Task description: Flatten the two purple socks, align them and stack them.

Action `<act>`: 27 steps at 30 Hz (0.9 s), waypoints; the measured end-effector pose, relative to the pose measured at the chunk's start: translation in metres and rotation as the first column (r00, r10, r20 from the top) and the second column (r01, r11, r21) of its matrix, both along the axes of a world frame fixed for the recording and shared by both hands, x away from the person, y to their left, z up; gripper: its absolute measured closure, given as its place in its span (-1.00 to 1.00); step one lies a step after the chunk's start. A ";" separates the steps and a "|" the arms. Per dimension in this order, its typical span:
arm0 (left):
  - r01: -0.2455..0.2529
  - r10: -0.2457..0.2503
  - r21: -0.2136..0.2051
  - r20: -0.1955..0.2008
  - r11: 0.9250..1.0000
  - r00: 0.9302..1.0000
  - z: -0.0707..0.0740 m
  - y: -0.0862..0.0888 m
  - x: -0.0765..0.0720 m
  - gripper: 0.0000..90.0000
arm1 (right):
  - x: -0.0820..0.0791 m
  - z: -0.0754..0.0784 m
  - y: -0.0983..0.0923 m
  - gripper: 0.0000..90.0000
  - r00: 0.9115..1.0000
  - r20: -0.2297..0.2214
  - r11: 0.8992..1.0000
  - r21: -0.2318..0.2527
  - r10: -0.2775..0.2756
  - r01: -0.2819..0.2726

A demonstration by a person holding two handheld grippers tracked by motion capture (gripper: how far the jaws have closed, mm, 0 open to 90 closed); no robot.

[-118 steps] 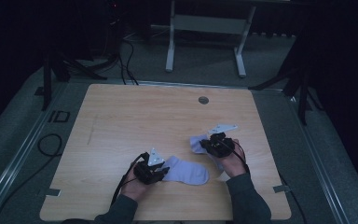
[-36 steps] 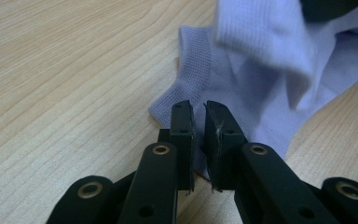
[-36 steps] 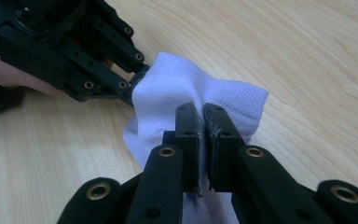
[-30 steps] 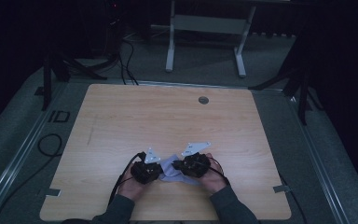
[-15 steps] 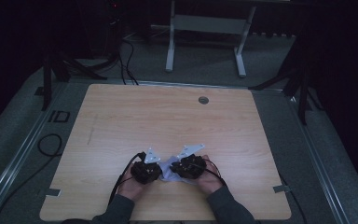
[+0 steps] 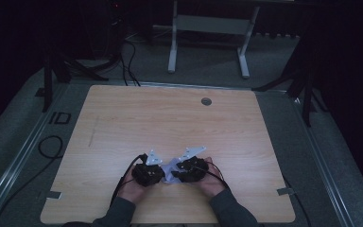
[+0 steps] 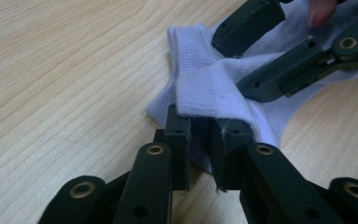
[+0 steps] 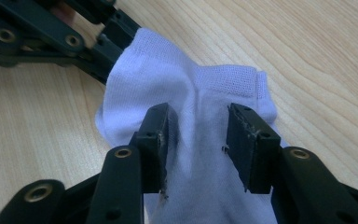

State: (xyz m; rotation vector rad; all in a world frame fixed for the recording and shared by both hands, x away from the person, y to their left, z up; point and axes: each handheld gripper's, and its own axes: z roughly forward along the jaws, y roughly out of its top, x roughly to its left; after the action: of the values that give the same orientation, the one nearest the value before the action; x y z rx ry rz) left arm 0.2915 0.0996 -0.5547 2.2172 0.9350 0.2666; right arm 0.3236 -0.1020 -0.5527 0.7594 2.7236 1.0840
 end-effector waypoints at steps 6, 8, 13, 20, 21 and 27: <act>-0.026 0.025 -0.057 -0.008 0.998 1.000 0.013 0.016 -0.003 0.69 | 0.001 -0.001 -0.001 0.26 1.000 -0.013 1.000 0.013 -0.002 0.002; -0.044 0.045 -0.079 0.005 0.996 0.999 0.020 0.023 -0.006 0.69 | 0.001 -0.001 -0.001 0.25 1.000 -0.015 1.000 0.016 -0.004 0.004; -0.022 0.023 -0.105 0.015 0.994 1.000 0.026 0.023 -0.010 0.70 | 0.001 -0.001 0.000 0.23 1.000 -0.013 1.000 0.012 -0.004 0.005; 0.065 -0.065 -0.013 0.016 0.998 0.998 0.016 0.000 -0.015 0.70 | 0.001 -0.002 0.000 0.19 1.000 -0.020 1.000 0.018 0.000 0.000; 0.065 -0.065 -0.013 0.016 0.998 0.998 0.016 0.000 -0.015 0.70 | 0.001 -0.002 0.000 0.19 1.000 -0.019 1.000 0.017 0.001 0.000; 0.064 -0.066 0.073 0.019 0.995 0.998 0.004 -0.008 -0.013 0.70 | 0.002 -0.002 -0.001 0.17 1.000 -0.023 1.000 0.020 0.010 -0.009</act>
State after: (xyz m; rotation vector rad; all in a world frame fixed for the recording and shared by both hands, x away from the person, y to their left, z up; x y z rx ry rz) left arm 0.2781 0.0918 -0.5506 2.3018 0.8521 0.2975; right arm 0.3252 -0.1027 -0.5546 0.7670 2.7423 1.1124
